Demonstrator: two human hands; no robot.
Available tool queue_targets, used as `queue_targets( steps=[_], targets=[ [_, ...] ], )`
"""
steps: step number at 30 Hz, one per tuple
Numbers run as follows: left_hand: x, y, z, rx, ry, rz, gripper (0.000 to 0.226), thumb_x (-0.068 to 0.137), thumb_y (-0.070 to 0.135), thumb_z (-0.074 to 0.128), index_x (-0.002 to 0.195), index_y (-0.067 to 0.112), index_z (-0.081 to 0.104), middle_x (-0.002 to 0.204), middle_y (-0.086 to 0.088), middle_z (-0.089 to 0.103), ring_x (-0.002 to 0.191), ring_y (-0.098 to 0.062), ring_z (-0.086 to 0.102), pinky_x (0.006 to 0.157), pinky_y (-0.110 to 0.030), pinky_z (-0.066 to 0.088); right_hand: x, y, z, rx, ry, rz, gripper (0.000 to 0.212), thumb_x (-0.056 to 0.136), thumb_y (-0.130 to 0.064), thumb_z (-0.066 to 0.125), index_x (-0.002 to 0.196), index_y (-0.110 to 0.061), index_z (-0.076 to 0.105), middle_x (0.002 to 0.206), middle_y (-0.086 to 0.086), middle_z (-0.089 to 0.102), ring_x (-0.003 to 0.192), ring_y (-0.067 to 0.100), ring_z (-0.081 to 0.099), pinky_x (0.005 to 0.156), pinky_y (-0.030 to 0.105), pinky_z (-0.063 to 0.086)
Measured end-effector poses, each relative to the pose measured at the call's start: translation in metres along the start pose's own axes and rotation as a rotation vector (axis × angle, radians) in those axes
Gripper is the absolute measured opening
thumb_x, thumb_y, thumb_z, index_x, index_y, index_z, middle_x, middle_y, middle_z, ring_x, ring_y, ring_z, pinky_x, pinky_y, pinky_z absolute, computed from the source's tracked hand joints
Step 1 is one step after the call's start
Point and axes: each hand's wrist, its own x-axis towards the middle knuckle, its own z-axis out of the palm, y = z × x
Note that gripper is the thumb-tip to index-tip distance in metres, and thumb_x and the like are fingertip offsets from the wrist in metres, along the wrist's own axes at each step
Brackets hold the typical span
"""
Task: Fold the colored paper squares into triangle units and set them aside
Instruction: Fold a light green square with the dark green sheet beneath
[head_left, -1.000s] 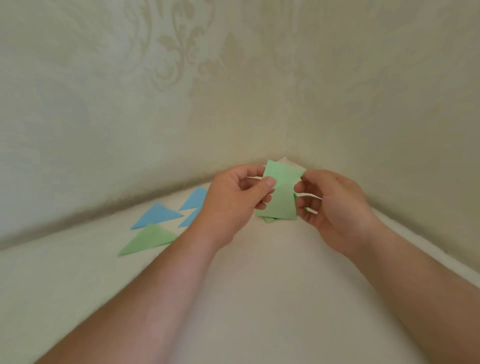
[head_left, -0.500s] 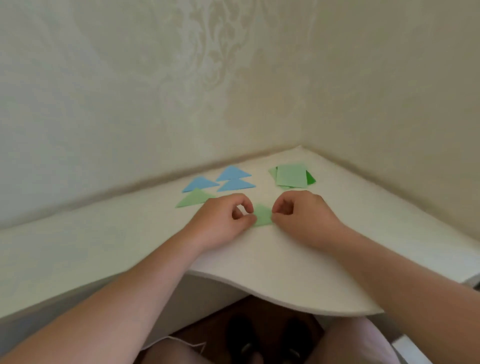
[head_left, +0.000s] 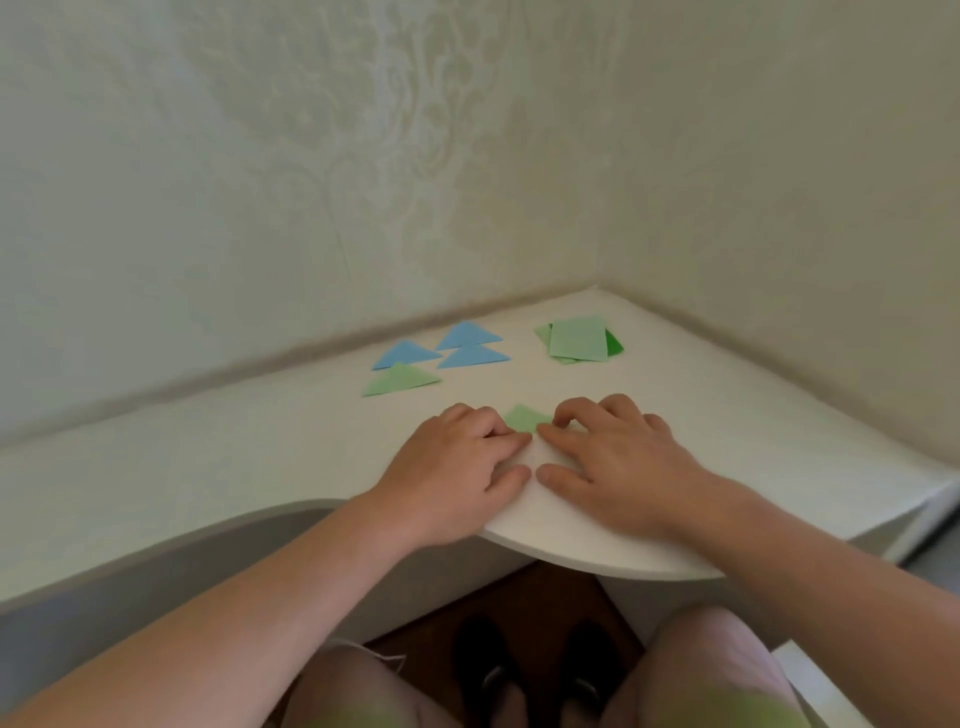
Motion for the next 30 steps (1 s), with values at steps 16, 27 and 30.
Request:
queue_targets(
  steps=[16,27,30],
  targets=[
    [0.025,-0.044,-0.005,0.211,-0.070,-0.267,0.061,0.098,0.067,0.022,0.143,0.038,0.051,0.135,0.009,0.053,0.125,-0.024,0.046,0.104,-0.042,0.039,0.073,-0.027,-0.003,-0.011,0.010,0.023,0.062,0.099,-0.068,0.023,0.135,-0.027,0.052,0.147,-0.007,0.037,0.126,0.028,0.034,0.096,0.051,0.034],
    [0.036,-0.051,0.005,0.210,-0.032,-0.377,0.056,0.098,0.058,0.022,0.139,0.034,0.053,0.140,0.009,0.054,0.122,-0.027,0.041,0.102,-0.044,0.032,0.100,-0.021,0.004,-0.010,0.026,0.033,0.060,0.098,-0.067,0.024,0.139,-0.030,0.047,0.147,-0.009,0.037,0.127,0.026,0.032,0.097,0.049,0.033],
    [0.032,-0.052,0.004,0.152,-0.039,-0.374,0.055,0.100,0.058,0.027,0.145,0.036,0.050,0.152,0.014,0.049,0.126,-0.027,0.039,0.106,-0.041,0.032,0.092,-0.010,0.003,0.041,0.016,-0.024,0.060,0.099,-0.064,0.030,0.146,-0.028,0.040,0.155,-0.010,0.036,0.135,0.025,0.031,0.106,0.046,0.034]
  ],
)
